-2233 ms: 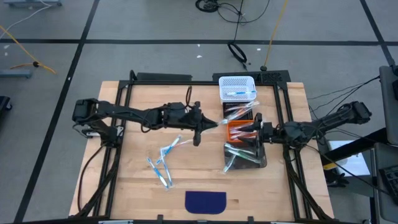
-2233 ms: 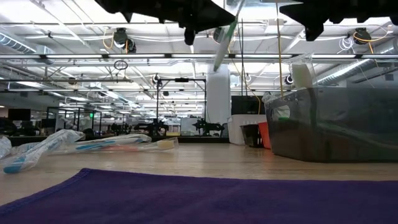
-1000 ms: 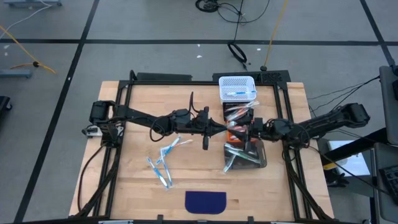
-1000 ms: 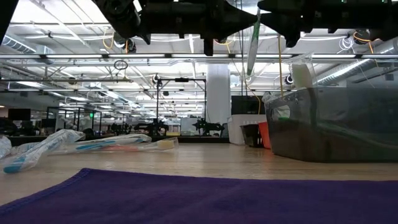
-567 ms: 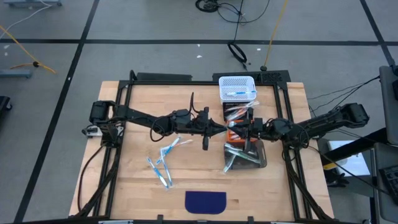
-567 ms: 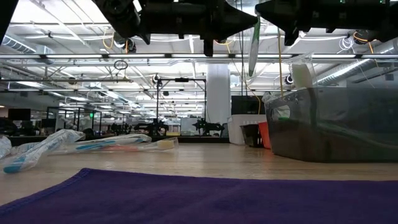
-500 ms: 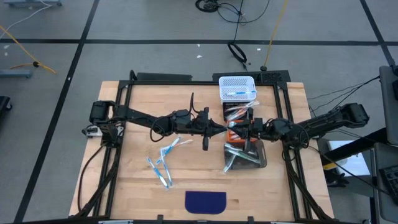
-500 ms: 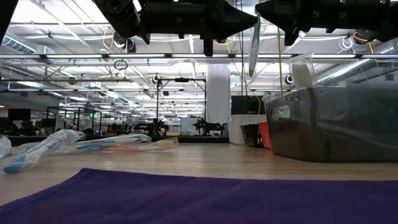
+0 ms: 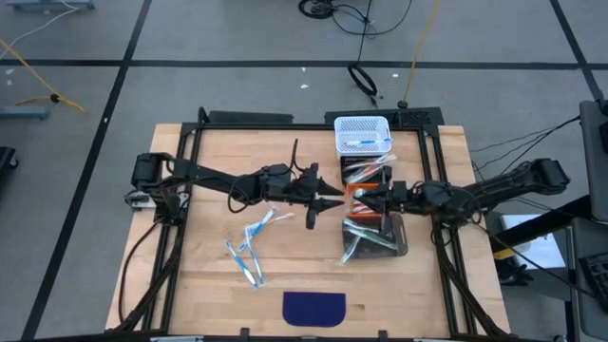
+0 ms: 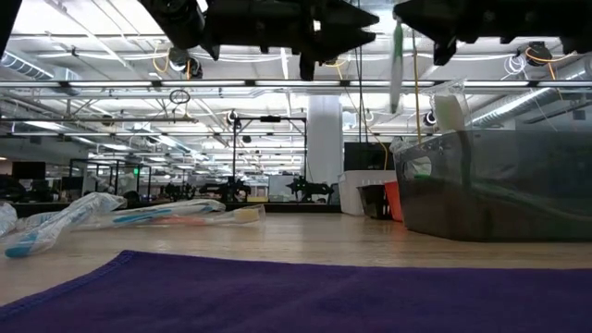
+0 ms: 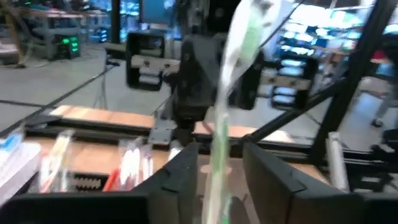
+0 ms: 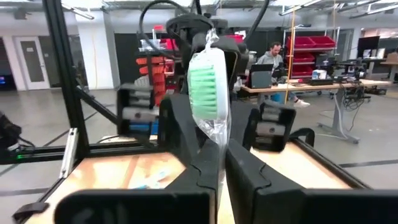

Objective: Pick & Place Toothbrushes
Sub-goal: Put the green toothbrush into the transparent black bin

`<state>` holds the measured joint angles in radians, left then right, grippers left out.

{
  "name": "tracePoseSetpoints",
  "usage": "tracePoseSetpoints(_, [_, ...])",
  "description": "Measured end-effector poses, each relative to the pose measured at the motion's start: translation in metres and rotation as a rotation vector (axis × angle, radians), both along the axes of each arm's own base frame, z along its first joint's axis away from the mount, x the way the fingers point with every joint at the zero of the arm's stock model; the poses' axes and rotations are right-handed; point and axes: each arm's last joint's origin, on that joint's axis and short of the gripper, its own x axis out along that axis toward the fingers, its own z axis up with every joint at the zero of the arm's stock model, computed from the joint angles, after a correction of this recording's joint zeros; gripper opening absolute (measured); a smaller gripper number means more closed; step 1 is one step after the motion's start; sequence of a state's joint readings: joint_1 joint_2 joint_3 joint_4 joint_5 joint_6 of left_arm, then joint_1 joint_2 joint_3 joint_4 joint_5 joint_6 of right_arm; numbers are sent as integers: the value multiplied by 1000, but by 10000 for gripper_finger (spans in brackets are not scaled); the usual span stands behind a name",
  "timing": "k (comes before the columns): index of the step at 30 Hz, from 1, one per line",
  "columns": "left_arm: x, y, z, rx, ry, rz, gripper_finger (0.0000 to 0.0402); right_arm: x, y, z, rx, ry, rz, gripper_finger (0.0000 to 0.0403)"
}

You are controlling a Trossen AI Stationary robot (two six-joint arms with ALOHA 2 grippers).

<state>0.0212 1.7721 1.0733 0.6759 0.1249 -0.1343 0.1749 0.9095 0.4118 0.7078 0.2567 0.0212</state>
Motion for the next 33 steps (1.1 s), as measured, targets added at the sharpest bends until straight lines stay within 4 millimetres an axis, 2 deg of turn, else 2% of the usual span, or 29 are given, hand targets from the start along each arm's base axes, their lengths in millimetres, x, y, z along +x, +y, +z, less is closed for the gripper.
tracePoseSetpoints(6, [-8,-2,3,-7,103,-34,155,-23,5,1,10,101,52,3])
tracePoseSetpoints(16, [-28,-2,5,-18,325,-33,157,-56,9,-3,70,263,134,3])
tracePoseSetpoints(23, [-32,-2,0,-48,401,-27,157,-64,12,-9,112,435,200,3])
tracePoseSetpoints(33, [-37,-2,-10,-79,527,-16,157,-64,17,-21,165,570,226,3])
